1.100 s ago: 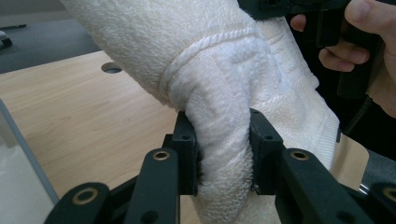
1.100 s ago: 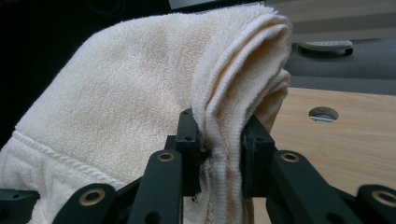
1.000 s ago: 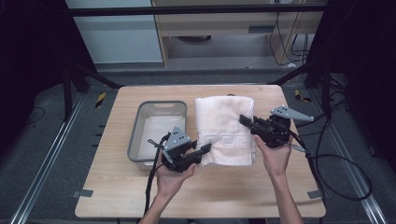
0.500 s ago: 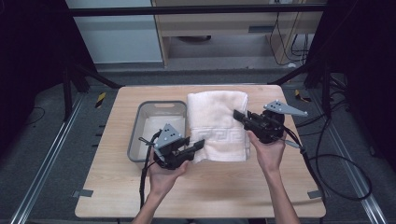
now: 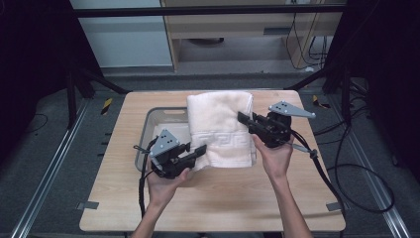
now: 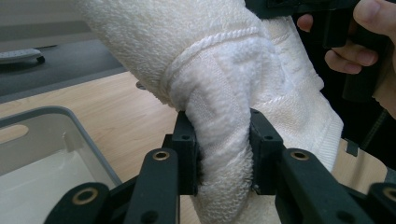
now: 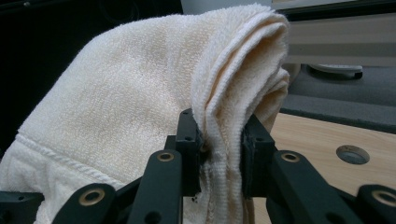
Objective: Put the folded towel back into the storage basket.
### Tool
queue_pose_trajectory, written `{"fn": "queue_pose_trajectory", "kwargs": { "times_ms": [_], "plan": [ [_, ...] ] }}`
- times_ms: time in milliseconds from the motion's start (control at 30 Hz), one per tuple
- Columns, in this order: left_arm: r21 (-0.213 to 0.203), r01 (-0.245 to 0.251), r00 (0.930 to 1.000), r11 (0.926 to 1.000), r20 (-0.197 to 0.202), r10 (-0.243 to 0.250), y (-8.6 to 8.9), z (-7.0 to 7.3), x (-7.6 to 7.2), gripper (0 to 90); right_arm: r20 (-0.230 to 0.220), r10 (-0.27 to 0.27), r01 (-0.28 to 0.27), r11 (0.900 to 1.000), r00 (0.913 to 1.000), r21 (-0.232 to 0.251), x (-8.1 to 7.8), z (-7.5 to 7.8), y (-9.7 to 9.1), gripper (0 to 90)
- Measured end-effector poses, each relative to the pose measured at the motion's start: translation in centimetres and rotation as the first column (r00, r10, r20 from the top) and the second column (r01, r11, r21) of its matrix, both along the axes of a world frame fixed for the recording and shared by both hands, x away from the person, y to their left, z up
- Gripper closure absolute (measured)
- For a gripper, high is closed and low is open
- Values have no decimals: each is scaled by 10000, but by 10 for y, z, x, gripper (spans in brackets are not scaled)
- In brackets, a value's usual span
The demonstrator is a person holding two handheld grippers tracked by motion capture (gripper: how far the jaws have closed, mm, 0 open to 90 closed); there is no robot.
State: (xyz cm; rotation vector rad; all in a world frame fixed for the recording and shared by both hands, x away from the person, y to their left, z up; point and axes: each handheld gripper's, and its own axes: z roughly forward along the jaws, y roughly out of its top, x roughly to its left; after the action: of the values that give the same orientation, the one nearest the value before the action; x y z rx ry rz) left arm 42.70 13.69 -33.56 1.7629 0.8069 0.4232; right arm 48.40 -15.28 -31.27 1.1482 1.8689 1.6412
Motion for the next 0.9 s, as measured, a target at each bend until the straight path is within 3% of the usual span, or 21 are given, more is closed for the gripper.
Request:
{"fn": "queue_pose_trajectory", "kwargs": {
  "times_ms": [900],
  "plan": [
    [-206, -663, 9973, 9976, 308, 669, 49, 11, -5, 682, 359, 501, -496, 9987, 9981, -139, 8, 20, 53, 730]
  ]
}}
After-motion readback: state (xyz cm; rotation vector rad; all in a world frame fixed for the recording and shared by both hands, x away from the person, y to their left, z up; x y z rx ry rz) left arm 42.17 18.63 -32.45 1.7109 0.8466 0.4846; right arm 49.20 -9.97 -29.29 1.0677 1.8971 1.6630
